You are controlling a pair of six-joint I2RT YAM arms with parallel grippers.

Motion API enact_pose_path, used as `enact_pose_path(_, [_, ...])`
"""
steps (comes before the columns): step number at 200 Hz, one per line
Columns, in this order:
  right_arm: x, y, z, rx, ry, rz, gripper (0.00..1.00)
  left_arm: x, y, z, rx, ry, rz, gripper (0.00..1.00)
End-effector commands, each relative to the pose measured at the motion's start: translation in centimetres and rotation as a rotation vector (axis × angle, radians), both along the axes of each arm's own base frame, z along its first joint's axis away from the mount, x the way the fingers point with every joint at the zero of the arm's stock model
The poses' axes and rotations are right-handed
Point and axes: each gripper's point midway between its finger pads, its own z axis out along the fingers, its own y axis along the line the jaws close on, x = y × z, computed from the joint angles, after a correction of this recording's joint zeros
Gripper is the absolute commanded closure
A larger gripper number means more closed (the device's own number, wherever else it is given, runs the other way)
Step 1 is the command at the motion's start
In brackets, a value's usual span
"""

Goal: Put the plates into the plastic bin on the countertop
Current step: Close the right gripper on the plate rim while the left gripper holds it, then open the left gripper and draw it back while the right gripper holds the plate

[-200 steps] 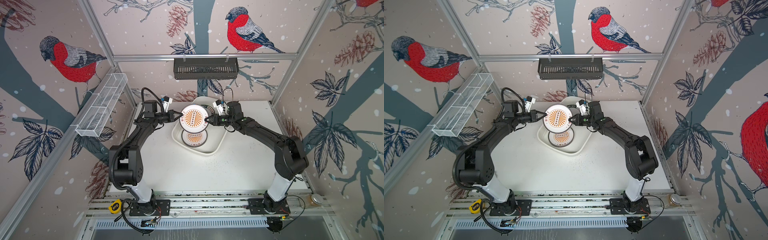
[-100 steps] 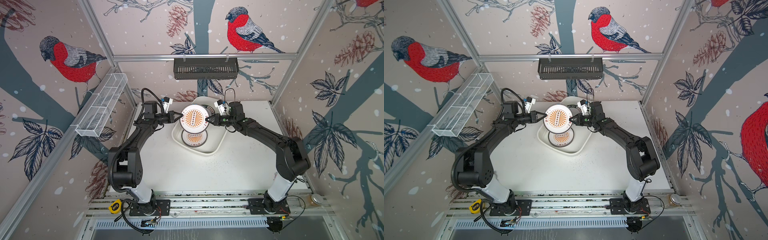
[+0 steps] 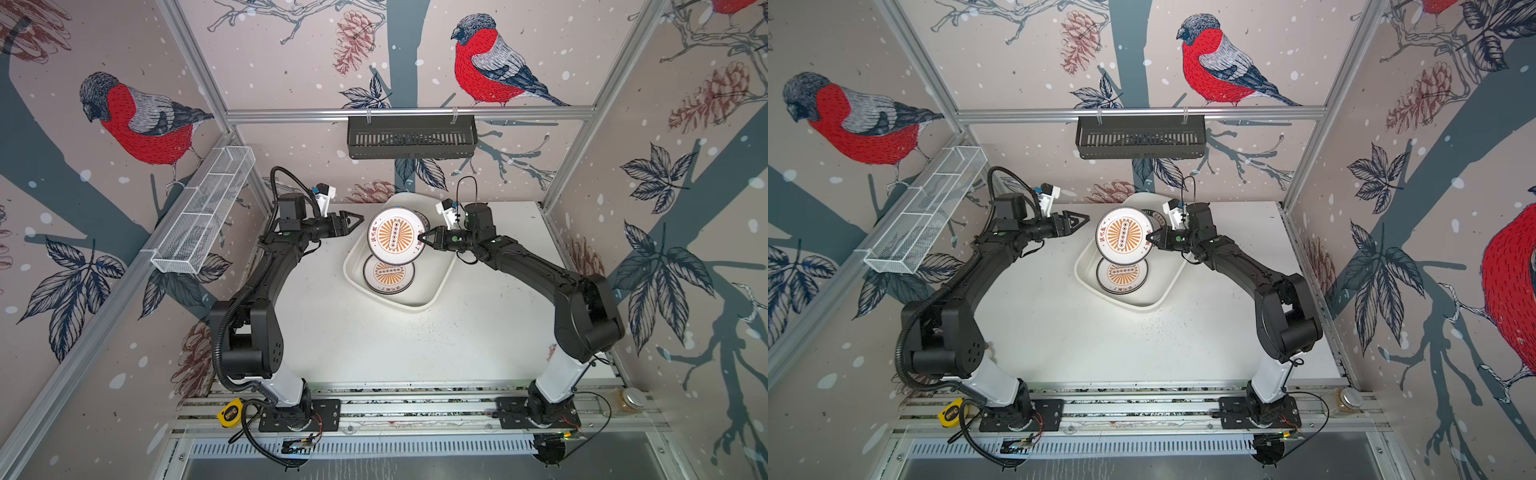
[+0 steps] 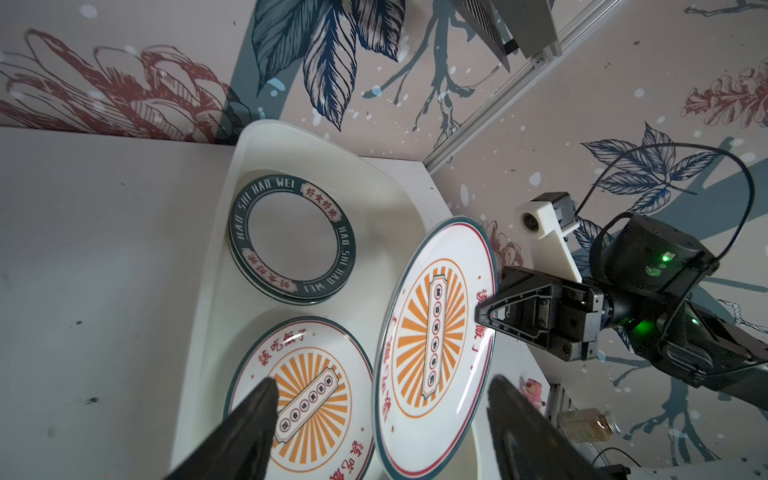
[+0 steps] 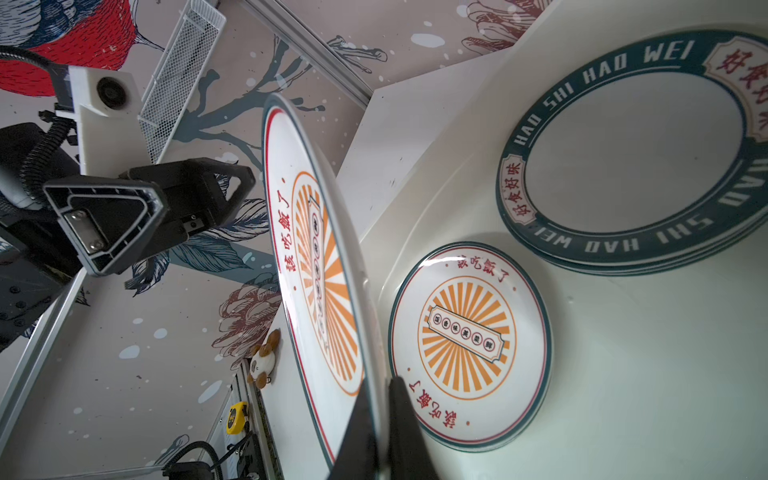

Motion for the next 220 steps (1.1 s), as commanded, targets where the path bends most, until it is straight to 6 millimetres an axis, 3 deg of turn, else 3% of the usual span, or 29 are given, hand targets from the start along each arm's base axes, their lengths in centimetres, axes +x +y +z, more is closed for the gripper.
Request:
enact_pose_path(1, [0.3,-0.9,0.6,-0.004,-0.034,-0.001,0.96,0.6,1.7,0.5,0.100,-0.052,0.051,0.20])
enact_pose_path(56, [1.8,-3.5,-1.0,-0.054,-0.007,-0.038,0.96,-0.1,4.0,3.5,0.328,-0.201,0.119,0.11])
enact_pose_path(122, [2.9,-3.2,-3.3,-0.079,0.040,-0.021,0.96,-1.0,4.9,4.7,0.403,-0.218,0.154,0.11])
enact_pose_path(180, [3.1,-3.1,-3.4,-0.087,0.038,-0.008,0.95,-2.1,4.8,5.5,0.393,-0.231,0.151,0.12])
enact_pose_path(220, [3.1,-3.3,-1.6,-0.068,0.014,-0.004,0.95,-2.3,4.4,5.6,0.377,-0.230,0.135,0.12])
